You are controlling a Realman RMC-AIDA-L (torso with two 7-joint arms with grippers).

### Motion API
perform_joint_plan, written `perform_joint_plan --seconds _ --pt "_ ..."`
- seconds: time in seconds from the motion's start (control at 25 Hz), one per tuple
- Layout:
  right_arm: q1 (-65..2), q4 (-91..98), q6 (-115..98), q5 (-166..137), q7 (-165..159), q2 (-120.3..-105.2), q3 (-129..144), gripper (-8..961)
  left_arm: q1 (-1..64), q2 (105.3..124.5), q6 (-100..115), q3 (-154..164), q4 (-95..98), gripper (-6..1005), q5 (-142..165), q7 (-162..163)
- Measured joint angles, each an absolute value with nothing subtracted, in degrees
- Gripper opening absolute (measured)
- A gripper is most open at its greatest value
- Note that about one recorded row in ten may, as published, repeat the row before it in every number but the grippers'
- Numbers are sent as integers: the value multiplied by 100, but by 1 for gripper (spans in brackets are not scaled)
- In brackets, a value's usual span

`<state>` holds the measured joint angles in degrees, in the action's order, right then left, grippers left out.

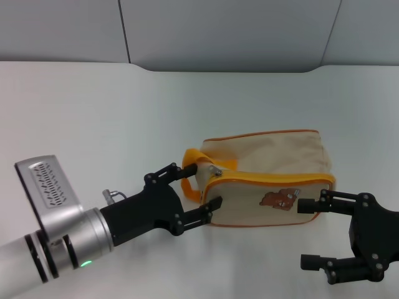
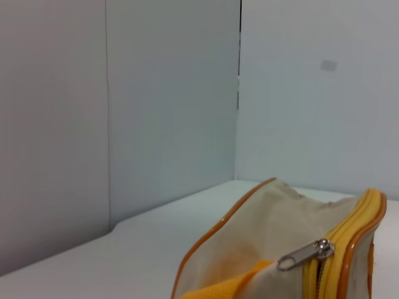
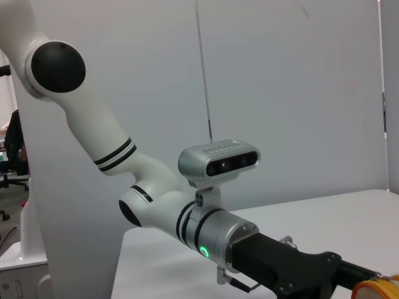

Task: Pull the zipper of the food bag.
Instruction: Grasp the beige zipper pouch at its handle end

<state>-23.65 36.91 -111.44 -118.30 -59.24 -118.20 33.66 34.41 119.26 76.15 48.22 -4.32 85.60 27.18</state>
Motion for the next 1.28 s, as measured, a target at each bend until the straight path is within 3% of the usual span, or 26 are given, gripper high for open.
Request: perform_joint_plan --seconds 0.24,0.64,0.88,1.28 --pt "-2351 3691 -11144 -11830 -5923 -11822 3366 833 3658 11926 7336 4799 -586 790 8582 2729" --pt "-2347 3692 -11144 -11820 -5924 -11822 3366 834 3696 11926 7379 4659 -627 325 8653 2672" --pt "-2346 3691 -11144 -11794 -5924 -11821 3366 834 3749 11926 7585 4509 -748 185 8781 2363" --pt "-2231 3655 -11143 -11564 -5680 -11861 3223 834 3593 11926 7965 3927 -703 123 8778 2022"
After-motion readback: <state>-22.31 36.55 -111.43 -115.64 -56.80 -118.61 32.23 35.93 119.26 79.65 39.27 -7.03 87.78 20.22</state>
